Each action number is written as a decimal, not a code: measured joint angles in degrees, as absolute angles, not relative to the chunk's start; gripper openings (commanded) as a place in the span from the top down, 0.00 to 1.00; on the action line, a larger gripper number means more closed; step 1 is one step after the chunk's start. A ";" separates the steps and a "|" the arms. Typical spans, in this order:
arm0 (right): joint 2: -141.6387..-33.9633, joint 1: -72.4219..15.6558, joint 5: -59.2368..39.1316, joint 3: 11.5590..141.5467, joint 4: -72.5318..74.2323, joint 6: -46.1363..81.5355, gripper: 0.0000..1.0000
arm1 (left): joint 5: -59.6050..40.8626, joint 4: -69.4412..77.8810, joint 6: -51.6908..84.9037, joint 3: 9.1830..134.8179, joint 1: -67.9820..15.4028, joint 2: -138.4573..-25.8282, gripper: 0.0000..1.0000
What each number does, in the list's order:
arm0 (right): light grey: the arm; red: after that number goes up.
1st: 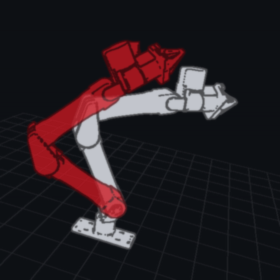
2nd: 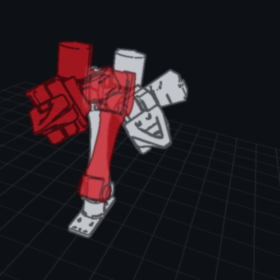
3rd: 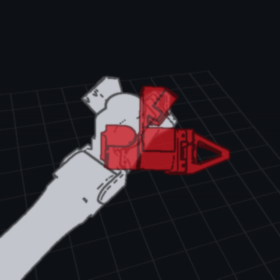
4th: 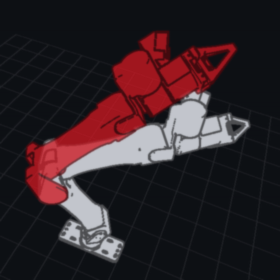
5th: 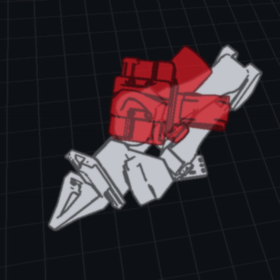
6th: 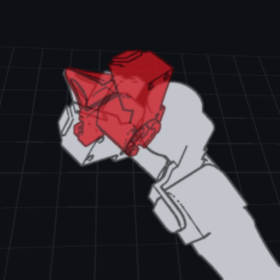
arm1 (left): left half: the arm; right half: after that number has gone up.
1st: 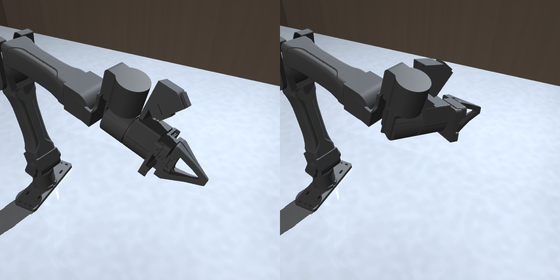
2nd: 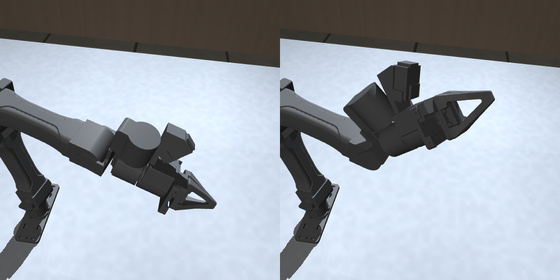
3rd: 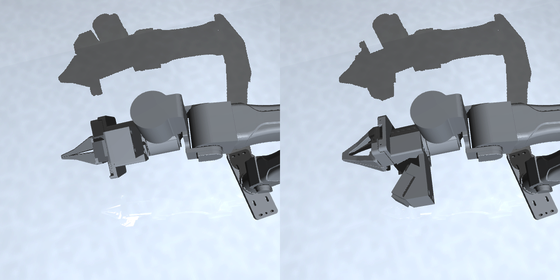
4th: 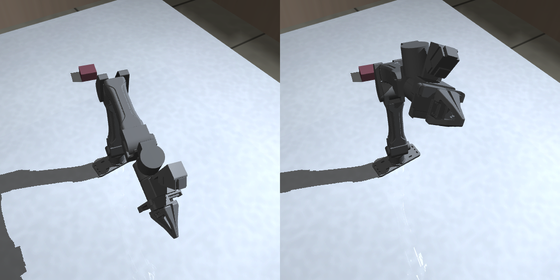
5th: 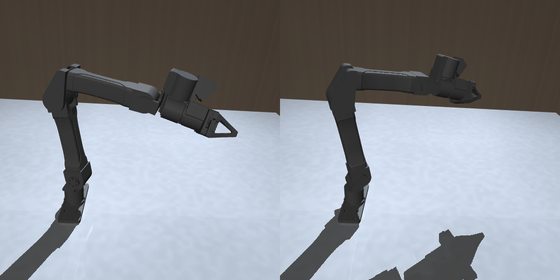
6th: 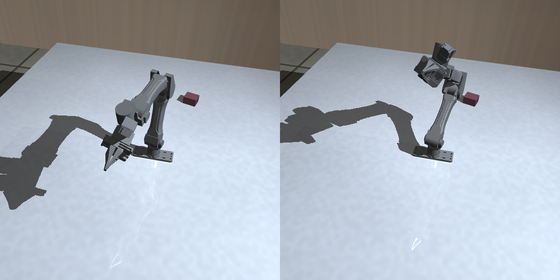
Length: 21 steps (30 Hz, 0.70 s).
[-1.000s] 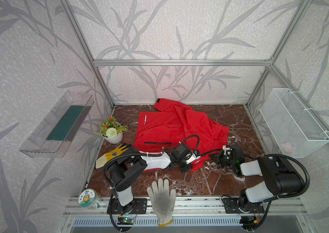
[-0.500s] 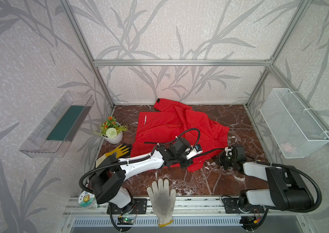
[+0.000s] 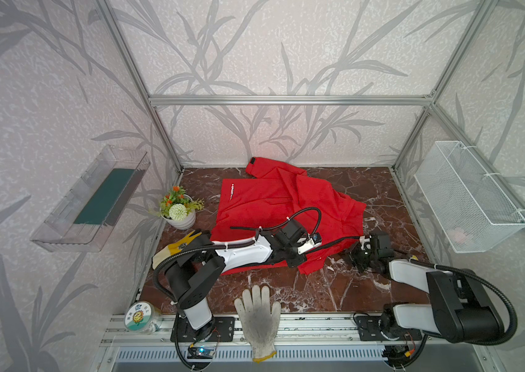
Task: Zip up the jacket
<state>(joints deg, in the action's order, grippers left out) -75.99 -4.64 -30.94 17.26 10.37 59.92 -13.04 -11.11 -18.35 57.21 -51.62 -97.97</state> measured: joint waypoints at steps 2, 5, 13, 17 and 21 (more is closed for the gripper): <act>-75.66 -4.58 -30.85 17.26 9.85 59.92 1.00 | -13.30 -10.68 -18.17 57.01 -52.25 -97.95 1.00; -75.57 -4.51 -30.87 17.32 9.45 59.90 1.00 | -13.32 -10.22 -17.72 56.73 -53.65 -97.95 1.00; -75.57 -4.34 -30.85 17.85 8.29 59.77 1.00 | -10.09 -10.35 -16.93 57.45 -57.67 -98.54 1.00; -75.50 -4.32 -30.87 17.85 8.19 59.72 1.00 | -7.77 -12.08 -16.93 58.81 -58.67 -99.02 1.00; -75.50 -4.32 -30.87 17.85 8.21 59.72 1.00 | -6.15 -12.84 -16.95 59.13 -59.33 -99.00 1.00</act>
<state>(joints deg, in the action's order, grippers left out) -75.50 -4.32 -30.87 17.85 8.21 59.72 -6.15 -12.84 -16.95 59.13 -59.33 -99.00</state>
